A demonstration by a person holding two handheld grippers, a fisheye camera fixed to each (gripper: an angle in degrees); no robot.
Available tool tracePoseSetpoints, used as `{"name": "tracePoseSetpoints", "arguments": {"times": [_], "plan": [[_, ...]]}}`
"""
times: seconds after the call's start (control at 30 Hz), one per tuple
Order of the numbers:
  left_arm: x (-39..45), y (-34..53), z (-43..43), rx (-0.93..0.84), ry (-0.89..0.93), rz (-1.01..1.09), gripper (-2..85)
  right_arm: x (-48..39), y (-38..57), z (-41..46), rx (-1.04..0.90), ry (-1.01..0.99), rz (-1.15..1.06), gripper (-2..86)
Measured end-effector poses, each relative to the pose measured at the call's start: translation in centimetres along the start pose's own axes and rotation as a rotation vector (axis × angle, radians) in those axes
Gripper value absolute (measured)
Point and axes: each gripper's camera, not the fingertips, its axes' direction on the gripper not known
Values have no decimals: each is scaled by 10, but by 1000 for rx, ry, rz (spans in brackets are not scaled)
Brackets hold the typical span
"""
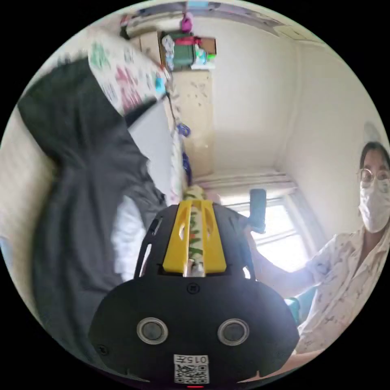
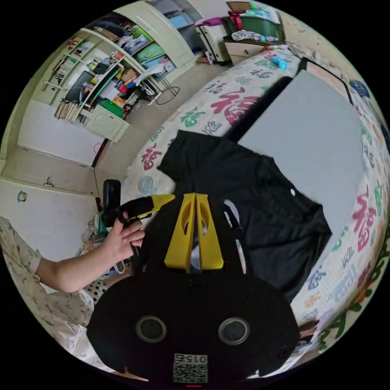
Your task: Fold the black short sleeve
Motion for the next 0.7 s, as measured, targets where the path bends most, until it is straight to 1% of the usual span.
{"name": "tracePoseSetpoints", "arguments": {"times": [0.07,0.1,0.13,0.17,0.23,0.37,0.5,0.6,0.63,0.7], "plan": [[-7,-20,-57,57,-166,41,66,-18,-63,34,28,-42,-70,5],[-11,-22,-66,77,-212,33,70,-21,-77,44,24,-49,-83,8],[-21,-23,-79,120,-296,28,80,-26,-104,68,7,-47,-97,18],[-33,-20,-83,143,-377,9,91,-30,-130,92,-18,-22,-104,31],[-53,-15,-77,145,-441,-21,104,-32,-163,130,-65,36,-103,49],[-98,0,-40,131,-498,-100,115,-36,-222,203,-176,154,-132,68],[-121,12,-3,120,-500,-100,100,-33,-257,247,-232,235,-134,79],[-137,19,21,95,-528,-96,66,-25,-278,276,-290,276,-89,79],[-146,23,28,88,-539,-108,43,-24,-283,281,-302,294,-90,75],[-156,30,36,86,-544,-110,19,-24,-290,281,-309,307,-107,53]]}}
